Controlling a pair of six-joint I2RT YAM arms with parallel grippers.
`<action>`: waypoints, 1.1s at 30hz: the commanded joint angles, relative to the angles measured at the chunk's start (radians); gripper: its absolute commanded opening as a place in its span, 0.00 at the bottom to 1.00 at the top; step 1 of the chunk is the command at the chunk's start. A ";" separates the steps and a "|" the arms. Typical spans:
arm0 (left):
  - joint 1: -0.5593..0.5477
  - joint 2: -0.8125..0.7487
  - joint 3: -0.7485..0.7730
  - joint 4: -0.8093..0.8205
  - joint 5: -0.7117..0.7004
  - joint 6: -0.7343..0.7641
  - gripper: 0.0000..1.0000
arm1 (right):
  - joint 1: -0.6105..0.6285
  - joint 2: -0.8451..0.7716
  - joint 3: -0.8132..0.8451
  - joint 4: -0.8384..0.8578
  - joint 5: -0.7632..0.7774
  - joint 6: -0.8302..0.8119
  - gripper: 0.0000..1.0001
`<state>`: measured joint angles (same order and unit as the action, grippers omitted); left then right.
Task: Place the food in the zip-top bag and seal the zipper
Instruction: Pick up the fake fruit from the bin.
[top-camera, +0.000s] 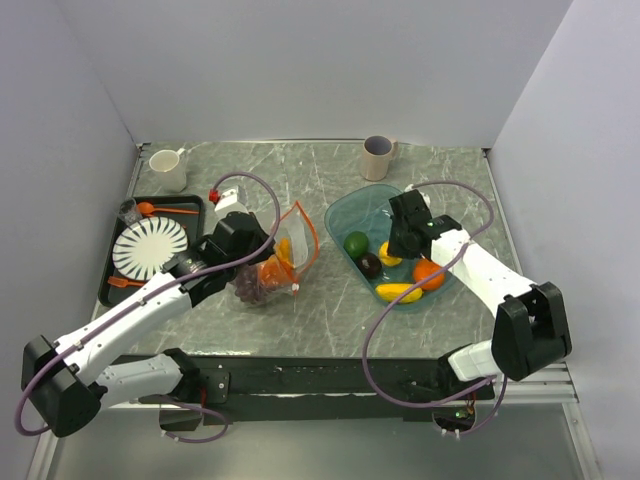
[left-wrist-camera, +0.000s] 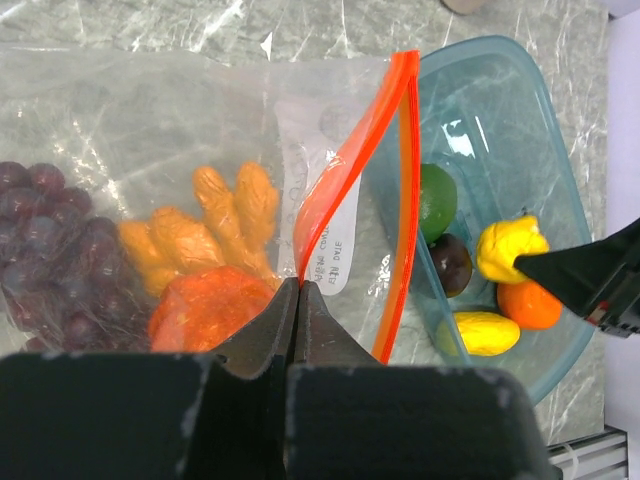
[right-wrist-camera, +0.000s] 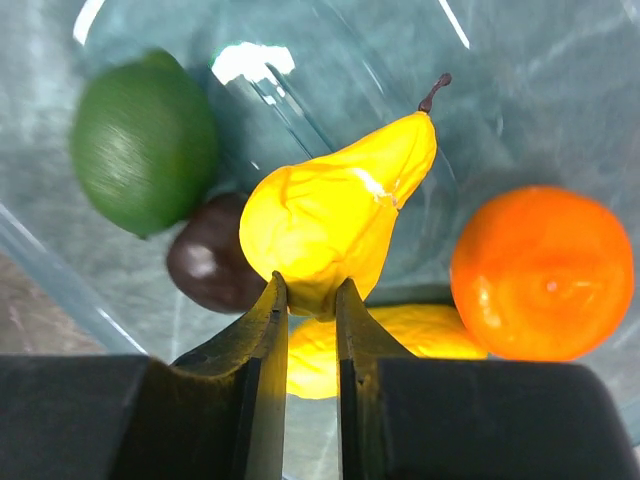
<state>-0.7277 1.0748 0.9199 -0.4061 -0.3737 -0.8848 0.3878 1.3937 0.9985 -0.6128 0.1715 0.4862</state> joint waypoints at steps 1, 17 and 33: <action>0.004 0.001 0.025 0.029 0.009 0.020 0.01 | -0.006 -0.013 0.038 0.045 0.016 -0.021 0.00; 0.005 0.033 0.020 0.050 0.061 0.033 0.01 | -0.006 -0.077 0.071 0.048 -0.203 -0.031 0.00; 0.004 0.080 0.054 0.046 0.099 0.053 0.01 | 0.160 -0.185 0.235 0.036 -0.478 -0.081 0.00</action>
<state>-0.7273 1.1393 0.9218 -0.3786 -0.2920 -0.8501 0.4946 1.2274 1.1297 -0.5911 -0.2321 0.4511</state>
